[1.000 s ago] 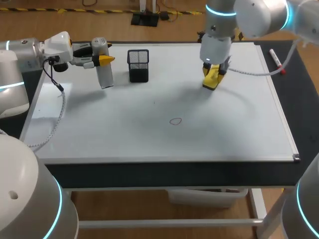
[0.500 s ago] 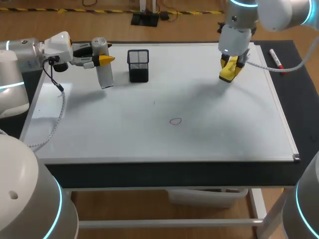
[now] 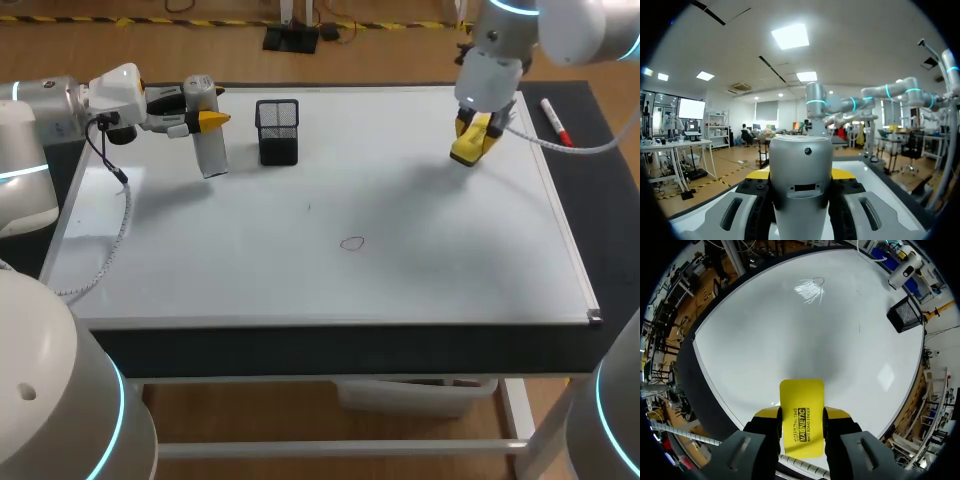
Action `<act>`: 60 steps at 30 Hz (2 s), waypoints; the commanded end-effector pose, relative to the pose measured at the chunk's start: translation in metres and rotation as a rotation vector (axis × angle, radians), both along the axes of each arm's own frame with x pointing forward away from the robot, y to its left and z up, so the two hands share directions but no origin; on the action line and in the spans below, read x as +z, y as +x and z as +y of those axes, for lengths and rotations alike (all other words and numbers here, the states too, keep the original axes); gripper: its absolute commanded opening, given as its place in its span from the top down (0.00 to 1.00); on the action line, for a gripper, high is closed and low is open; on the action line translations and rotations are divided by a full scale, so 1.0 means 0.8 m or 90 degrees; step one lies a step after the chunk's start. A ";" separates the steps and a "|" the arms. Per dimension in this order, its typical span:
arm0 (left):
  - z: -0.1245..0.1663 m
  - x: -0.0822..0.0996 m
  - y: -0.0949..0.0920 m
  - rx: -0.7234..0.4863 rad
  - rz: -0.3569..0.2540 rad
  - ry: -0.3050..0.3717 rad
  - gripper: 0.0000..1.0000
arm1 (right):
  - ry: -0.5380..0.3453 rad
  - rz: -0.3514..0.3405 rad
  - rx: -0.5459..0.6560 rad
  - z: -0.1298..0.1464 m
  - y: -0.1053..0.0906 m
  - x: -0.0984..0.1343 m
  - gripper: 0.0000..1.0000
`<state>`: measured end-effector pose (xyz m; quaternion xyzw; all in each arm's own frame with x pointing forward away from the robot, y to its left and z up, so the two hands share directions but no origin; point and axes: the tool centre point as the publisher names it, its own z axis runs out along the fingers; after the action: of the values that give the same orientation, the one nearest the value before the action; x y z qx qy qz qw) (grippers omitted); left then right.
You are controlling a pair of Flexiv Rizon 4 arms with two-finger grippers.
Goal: Pick up the inspection probe, press it on each red-marked spot on the whiteboard one by one, put down the probe, pick up the eraser, and wipe off all the red marks.
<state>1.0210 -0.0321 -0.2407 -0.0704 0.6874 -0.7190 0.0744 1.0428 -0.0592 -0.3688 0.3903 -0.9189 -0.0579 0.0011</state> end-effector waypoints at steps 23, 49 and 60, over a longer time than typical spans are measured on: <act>0.001 0.003 -0.001 -0.001 0.001 0.002 1.00 | -0.001 0.002 -0.003 -0.003 0.002 0.002 1.00; -0.123 0.017 -0.132 -0.154 0.018 -0.017 1.00 | -0.001 0.002 -0.003 -0.003 0.002 0.002 1.00; -0.195 0.005 -0.178 -0.237 0.035 -0.017 1.00 | -0.001 0.002 -0.003 -0.003 0.002 0.002 1.00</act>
<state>0.8740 -0.1737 -0.2322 0.0344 0.6833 -0.7256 -0.0738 1.0437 -0.0611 -0.3682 0.3876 -0.9199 -0.0592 0.0008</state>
